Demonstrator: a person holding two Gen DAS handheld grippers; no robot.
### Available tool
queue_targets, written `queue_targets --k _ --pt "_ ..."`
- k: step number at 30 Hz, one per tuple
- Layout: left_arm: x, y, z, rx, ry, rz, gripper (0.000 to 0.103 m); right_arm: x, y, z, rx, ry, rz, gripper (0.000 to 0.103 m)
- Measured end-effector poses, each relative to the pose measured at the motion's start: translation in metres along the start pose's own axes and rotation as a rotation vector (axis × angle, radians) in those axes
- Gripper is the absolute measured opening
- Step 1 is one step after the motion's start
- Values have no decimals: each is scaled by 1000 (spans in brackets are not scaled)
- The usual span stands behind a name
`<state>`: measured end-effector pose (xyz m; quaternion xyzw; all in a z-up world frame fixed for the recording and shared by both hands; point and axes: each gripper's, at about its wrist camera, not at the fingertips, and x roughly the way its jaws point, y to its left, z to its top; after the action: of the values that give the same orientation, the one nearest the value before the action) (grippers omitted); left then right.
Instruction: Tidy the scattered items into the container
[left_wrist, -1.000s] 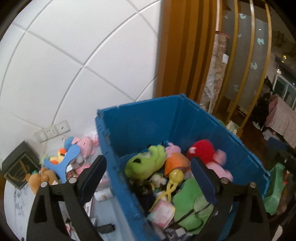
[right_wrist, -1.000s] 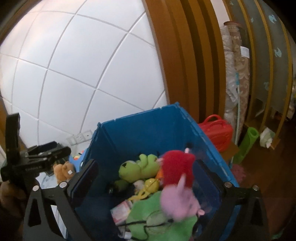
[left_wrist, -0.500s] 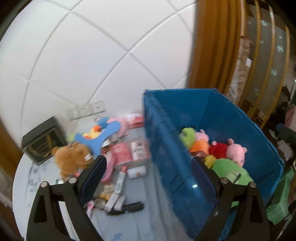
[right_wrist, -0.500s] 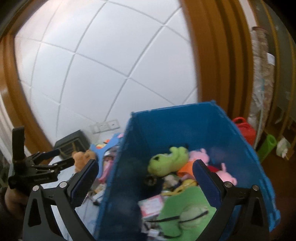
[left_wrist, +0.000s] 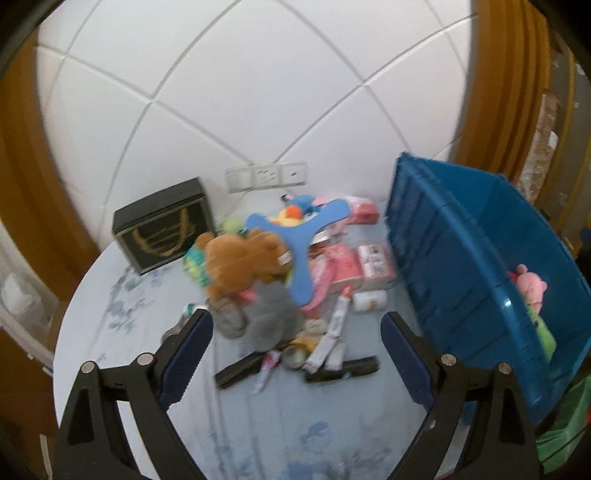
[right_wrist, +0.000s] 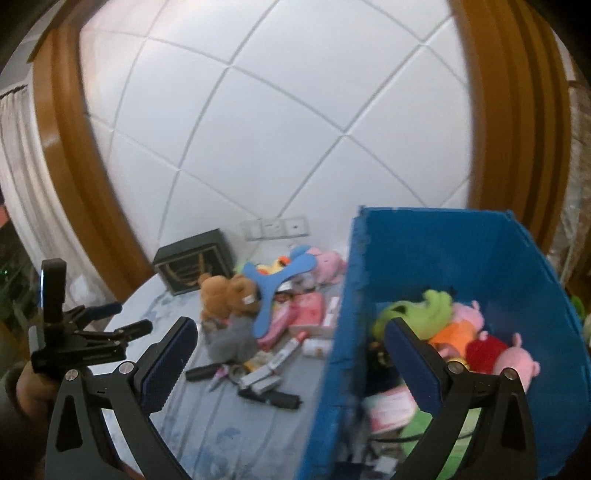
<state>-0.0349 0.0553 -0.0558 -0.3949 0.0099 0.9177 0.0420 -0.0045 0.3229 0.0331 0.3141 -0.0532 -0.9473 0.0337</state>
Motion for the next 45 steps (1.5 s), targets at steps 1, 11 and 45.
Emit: queue_targets --k 1,11,45 --pt "3 9 -4 -5 11 7 93 5 9 -1 -8 8 8 102" --pt "54 72 -48 -3 133 28 93 60 62 -25 -31 111 18 102" --pt "313 100 -159 371 347 -201 47 255 93 -161 7 531 -117 102"
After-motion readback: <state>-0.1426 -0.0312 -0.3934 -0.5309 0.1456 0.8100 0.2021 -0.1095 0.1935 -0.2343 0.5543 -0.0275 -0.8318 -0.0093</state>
